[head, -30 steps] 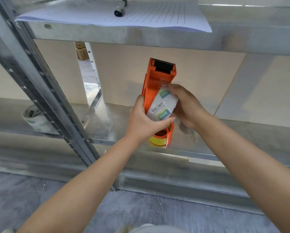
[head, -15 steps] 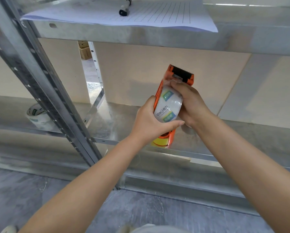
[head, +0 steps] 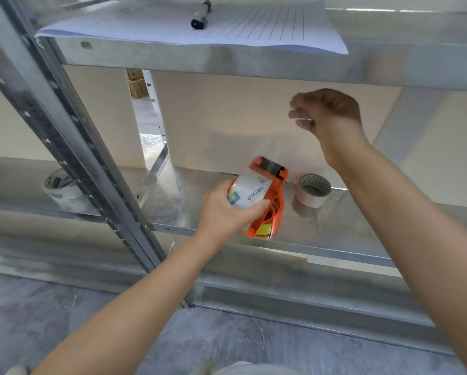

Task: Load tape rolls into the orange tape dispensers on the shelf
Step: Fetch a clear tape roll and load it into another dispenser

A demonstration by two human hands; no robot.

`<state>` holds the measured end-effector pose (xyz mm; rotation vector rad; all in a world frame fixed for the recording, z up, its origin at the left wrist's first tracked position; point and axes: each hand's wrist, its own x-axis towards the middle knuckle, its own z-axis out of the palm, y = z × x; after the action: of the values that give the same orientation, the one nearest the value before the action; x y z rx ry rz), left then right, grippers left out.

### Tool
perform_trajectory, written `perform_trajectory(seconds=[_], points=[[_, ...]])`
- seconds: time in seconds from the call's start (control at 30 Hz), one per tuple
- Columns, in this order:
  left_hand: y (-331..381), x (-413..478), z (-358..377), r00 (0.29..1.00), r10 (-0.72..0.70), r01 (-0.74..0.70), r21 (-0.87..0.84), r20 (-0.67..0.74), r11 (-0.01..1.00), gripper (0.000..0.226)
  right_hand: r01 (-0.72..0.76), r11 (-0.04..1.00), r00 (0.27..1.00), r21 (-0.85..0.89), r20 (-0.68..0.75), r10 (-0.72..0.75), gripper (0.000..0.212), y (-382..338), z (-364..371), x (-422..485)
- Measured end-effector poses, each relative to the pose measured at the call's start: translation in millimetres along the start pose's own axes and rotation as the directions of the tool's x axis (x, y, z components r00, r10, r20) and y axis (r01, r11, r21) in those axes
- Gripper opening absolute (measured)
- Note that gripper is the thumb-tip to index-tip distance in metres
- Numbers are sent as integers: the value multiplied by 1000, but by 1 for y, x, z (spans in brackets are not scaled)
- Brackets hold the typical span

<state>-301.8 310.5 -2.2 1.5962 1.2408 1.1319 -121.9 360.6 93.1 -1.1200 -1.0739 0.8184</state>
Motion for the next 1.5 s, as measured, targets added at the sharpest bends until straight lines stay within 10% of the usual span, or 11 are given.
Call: perform_trajectory(seconds=[0.43, 0.6, 0.77, 1.1, 1.27, 1.5], points=[[2, -19, 7, 1000, 26, -26, 5, -17, 1000, 39, -409, 913, 912, 4, -20, 409, 9, 85, -6, 33], [9, -28, 4, 995, 51, -51, 3, -81, 999, 37, -693, 711, 676, -123, 231, 699, 22, 94, -6, 10], [14, -25, 0, 990, 33, -44, -79, -141, 996, 42, -818, 575, 480, -11, 537, 694, 29, 103, -3, -10], [-32, 23, -16, 928, -330, 182, -566, -170, 804, 30, -693, 646, 694, 321, 537, 479, 31, 125, 45, -67], [-77, 45, -28, 887, -432, 405, -170, -165, 898, 49, -503, 864, 843, -11, 211, 494, 36, 130, 75, -59], [-138, 58, -56, 886, -450, 463, 210, -106, 861, 54, -487, 836, 852, -253, 74, 519, 28, 176, 115, -57]])
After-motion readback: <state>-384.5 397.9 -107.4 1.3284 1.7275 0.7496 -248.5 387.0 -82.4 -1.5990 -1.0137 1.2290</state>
